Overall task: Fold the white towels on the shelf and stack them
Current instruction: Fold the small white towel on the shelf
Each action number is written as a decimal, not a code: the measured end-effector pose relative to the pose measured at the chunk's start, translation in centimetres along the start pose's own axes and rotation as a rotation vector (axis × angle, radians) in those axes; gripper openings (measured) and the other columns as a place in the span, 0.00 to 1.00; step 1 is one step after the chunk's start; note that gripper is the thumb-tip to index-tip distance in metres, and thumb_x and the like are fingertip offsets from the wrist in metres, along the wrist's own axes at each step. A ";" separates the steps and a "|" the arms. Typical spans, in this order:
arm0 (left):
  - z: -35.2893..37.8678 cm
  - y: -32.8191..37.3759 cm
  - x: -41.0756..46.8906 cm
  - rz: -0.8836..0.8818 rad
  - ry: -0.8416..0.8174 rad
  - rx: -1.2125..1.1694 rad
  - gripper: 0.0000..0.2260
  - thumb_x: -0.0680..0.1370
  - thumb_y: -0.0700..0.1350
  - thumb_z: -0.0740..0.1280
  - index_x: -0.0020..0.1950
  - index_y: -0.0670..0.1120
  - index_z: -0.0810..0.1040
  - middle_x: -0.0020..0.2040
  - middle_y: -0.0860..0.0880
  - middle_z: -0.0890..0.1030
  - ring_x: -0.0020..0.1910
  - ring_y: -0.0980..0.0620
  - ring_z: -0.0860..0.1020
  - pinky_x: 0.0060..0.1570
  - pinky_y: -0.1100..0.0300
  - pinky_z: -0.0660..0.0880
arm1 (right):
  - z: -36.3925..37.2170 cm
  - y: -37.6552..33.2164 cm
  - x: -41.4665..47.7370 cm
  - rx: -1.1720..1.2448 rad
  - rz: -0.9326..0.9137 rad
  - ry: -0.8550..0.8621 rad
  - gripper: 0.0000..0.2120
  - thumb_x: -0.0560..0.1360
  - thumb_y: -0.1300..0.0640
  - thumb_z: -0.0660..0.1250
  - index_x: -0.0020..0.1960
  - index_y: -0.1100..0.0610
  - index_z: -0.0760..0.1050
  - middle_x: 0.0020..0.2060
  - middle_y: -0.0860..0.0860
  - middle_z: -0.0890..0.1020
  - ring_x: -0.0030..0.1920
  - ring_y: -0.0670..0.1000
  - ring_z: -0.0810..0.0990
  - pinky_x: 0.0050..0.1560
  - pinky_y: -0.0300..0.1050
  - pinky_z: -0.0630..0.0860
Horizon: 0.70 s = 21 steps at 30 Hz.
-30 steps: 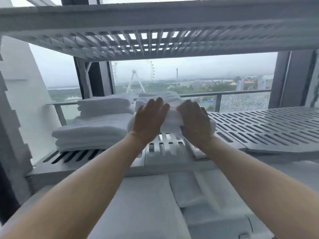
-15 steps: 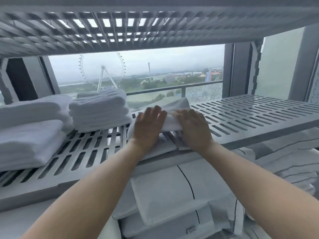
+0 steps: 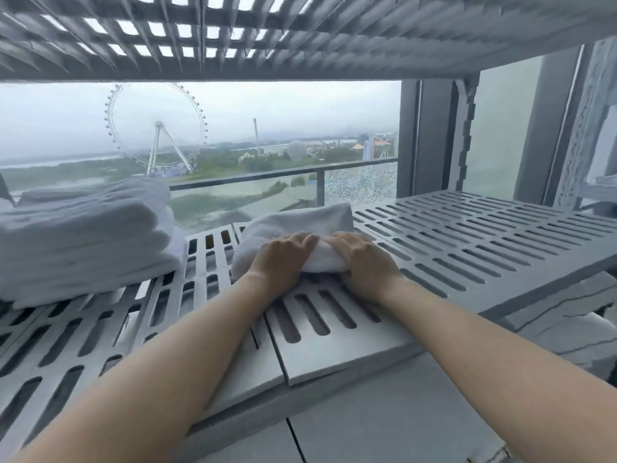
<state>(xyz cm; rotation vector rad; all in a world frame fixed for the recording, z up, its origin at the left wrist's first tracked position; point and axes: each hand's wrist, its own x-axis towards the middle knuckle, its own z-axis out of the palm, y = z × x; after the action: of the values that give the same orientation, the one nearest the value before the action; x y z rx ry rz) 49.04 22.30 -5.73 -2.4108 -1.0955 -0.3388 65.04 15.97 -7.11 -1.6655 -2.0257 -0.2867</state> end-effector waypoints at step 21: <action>2.3 3.6 6.0 -0.253 -0.122 0.200 0.25 0.79 0.42 0.59 0.74 0.51 0.54 0.69 0.46 0.67 0.65 0.43 0.71 0.61 0.39 0.67 | 2.4 8.2 6.5 0.006 -0.130 0.064 0.19 0.74 0.65 0.58 0.63 0.53 0.68 0.59 0.53 0.73 0.62 0.56 0.69 0.57 0.52 0.72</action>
<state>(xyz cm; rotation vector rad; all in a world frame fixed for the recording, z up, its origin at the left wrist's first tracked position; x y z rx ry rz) 55.75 25.23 -6.46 -2.1445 -1.4221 -0.1554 71.51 24.53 -7.07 -1.5046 -2.0880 -0.3736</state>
